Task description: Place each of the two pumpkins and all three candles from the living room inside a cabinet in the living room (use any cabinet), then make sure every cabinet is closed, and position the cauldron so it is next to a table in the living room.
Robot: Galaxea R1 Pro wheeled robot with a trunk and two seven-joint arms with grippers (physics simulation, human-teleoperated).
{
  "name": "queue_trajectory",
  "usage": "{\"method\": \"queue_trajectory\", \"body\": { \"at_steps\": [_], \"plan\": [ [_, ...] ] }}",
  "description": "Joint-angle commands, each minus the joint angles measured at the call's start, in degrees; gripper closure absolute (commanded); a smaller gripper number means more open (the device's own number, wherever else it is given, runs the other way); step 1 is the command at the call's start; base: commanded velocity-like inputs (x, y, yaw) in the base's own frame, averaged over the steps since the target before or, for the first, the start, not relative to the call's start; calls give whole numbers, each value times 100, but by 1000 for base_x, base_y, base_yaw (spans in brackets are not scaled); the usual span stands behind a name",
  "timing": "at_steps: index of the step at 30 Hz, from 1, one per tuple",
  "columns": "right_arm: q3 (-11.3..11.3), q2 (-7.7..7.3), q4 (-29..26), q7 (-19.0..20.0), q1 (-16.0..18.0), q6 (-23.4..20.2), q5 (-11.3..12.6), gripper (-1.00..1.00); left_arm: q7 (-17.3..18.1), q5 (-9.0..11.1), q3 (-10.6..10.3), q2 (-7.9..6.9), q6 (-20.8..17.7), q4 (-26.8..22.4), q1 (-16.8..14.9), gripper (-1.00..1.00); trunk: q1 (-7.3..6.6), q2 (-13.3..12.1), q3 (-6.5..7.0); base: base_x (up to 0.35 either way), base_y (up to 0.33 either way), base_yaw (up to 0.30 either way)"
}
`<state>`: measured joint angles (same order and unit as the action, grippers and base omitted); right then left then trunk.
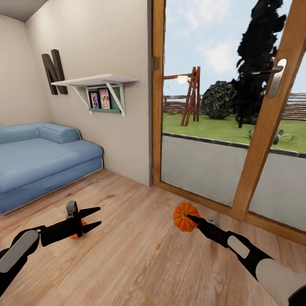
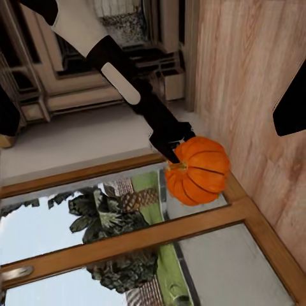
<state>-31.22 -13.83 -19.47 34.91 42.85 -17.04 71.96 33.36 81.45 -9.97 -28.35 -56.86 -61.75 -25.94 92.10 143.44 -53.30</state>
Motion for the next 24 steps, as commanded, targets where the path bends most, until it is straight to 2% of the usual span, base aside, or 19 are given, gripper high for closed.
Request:
{"method": "queue_trajectory", "body": {
  "at_steps": [1, 16, 24],
  "plan": [
    [-7, -6, -10, -3, 4, -36, 81, 100, 31, -7, -14, -4, -9, 5, -6, -100, 2, 3, -1, 292, -116, 253],
    [-7, -5, -13, -4, 4, -38, 81, 100, 31, -6, -14, -5, -9, 9, -5, -100, 2, 3, 63, 293, -112, 255],
    [-7, -1, -13, -19, 4, -67, 81, 100, 31, 0, -14, -4, -9, 6, -5, -100, 2, 3, 57, 305, -70, 45]
  ]
}}
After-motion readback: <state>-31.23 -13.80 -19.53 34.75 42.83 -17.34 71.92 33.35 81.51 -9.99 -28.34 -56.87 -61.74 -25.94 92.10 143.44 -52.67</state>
